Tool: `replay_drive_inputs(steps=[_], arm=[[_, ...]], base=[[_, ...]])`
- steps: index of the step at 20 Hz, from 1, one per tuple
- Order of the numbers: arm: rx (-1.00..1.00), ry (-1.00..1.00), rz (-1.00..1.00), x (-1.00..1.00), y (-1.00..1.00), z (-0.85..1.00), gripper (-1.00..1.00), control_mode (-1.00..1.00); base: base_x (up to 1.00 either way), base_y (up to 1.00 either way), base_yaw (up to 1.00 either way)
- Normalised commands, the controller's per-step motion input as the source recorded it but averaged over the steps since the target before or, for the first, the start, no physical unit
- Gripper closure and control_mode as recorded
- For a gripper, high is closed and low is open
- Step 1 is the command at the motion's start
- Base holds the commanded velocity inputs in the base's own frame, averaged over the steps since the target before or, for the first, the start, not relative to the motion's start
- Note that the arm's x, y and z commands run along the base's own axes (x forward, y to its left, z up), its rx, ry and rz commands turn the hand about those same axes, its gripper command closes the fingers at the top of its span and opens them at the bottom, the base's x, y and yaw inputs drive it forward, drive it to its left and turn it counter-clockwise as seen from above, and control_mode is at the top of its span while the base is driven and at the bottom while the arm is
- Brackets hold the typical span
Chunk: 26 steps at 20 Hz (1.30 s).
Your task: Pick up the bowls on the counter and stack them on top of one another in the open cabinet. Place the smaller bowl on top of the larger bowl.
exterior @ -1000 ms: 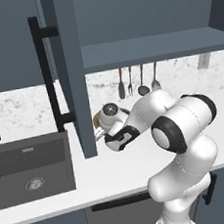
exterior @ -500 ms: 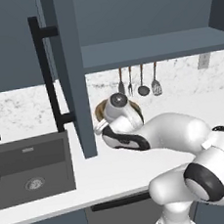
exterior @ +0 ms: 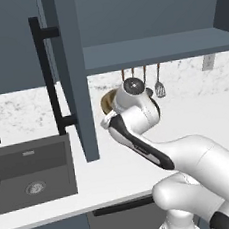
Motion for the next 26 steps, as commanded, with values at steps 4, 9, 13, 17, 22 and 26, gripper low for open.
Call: replay_drive_inputs(steps=[4,9,13,17,22,26], arm=[[-0.01,-0.06,0.00,-0.63,-0.07,0.94,1.00,-1.00],[-0.03,-0.09,0.00,-0.48,-0.08,0.98,1.00,-1.00],[-0.02,-0.10,0.00,-0.22,-0.06,1.00,1.00,-1.00],[0.00,-0.05,0.00,-0.15,-0.10,0.85,1.00,-1.00],[0.00,-0.01,0.00,-0.11,-0.10,0.39,1.00,-1.00],[-0.01,-0.08,0.00,-0.12,-0.16,0.40,1.00,-1.00]], base=[[0.00,0.00,0.00],[0.00,0.00,0.00],[0.00,0.00,0.00],[0.00,0.00,0.00],[0.00,0.00,0.00],[0.00,0.00,0.00]])
